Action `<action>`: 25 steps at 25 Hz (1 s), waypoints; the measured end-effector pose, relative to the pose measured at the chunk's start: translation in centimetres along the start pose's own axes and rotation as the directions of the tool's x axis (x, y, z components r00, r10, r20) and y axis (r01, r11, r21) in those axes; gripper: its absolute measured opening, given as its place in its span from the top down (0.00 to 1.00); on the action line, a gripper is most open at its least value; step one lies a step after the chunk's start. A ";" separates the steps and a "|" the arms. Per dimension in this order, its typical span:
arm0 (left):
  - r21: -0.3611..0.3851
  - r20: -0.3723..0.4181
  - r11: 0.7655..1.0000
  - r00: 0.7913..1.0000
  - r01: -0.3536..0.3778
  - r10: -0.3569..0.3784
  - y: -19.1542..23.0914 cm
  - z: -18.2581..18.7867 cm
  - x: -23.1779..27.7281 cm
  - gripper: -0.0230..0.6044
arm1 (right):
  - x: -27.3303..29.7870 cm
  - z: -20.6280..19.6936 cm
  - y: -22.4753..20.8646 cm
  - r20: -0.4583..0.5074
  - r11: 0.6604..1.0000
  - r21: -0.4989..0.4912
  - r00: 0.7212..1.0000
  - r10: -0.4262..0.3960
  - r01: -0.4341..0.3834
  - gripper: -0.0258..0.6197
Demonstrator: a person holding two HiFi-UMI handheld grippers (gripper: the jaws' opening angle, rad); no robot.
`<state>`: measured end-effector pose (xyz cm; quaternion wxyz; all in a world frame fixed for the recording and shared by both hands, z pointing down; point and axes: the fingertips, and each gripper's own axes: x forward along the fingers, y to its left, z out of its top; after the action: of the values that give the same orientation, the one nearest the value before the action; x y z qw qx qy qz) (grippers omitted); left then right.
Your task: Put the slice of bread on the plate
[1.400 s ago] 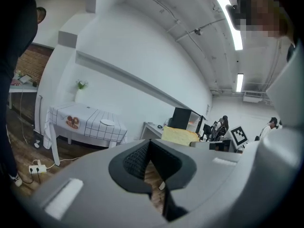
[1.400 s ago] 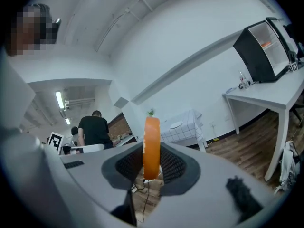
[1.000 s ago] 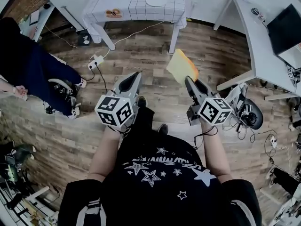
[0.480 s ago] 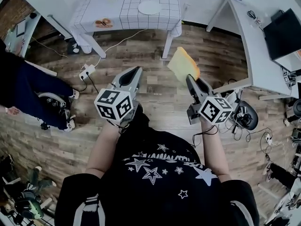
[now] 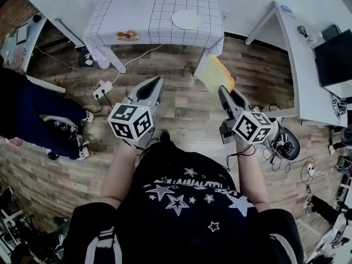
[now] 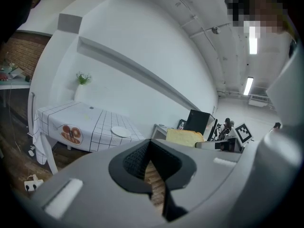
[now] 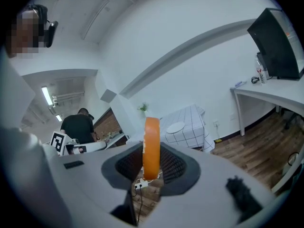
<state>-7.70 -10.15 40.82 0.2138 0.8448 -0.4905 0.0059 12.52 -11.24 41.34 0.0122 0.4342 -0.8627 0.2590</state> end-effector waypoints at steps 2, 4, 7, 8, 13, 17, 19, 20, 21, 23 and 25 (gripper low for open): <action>0.001 0.001 1.000 1.000 0.001 -0.001 1.6 0.8 0.4 0.95 | 1.6 0.6 0.1 0.000 1.000 -0.001 1.000 -0.010 0.010 0.81; -0.005 0.003 1.000 1.000 0.001 -0.001 3.3 1.5 0.8 0.95 | 3.2 1.0 0.2 0.005 1.000 0.001 1.000 -0.020 0.020 0.81; -0.012 0.022 1.000 1.000 -0.016 0.016 5.9 2.6 1.3 0.95 | 5.6 1.4 0.6 0.008 1.000 0.002 1.000 -0.030 0.030 0.81; -0.012 0.031 1.000 0.999 -0.023 0.023 6.7 3.0 1.4 0.95 | 6.3 1.4 0.8 0.008 0.999 0.003 0.999 -0.034 0.034 0.81; -0.002 0.025 1.000 1.000 -0.005 0.005 8.8 3.7 2.4 0.95 | 8.5 0.8 1.0 0.003 0.998 0.017 0.998 -0.055 0.055 0.81; 0.040 -0.012 0.999 1.000 -0.024 0.025 9.6 3.3 3.5 0.95 | 9.3 -0.1 0.8 -0.031 0.998 0.001 0.997 -0.064 0.064 0.81; 0.073 -0.035 0.995 0.997 -0.061 0.064 10.1 3.0 4.2 0.95 | 9.9 -0.4 0.5 -0.036 0.998 0.012 0.997 -0.064 0.064 0.81; 0.090 -0.043 0.993 0.996 -0.078 0.082 10.4 2.9 4.5 0.95 | 10.3 -0.5 0.4 -0.038 0.998 0.017 0.998 -0.059 0.059 0.81; 0.105 -0.048 0.991 0.994 -0.088 0.094 10.5 2.8 4.9 0.95 | 10.8 -0.6 0.3 -0.041 0.998 0.019 0.998 -0.051 0.052 0.81; 0.128 -0.051 0.988 0.994 -0.091 0.099 10.7 2.9 5.5 0.95 | 11.9 -0.6 -0.1 -0.048 0.999 0.017 0.998 -0.035 0.035 0.81; 0.144 -0.054 0.985 0.993 -0.093 0.101 11.0 3.1 6.2 0.95 | 13.5 -0.4 -0.7 -0.052 1.000 0.017 0.998 -0.020 0.021 0.81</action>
<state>-14.28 -21.13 43.26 0.1679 0.8323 -0.5227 0.0768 4.57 -21.39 45.29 0.0334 0.4363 -0.8553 0.2776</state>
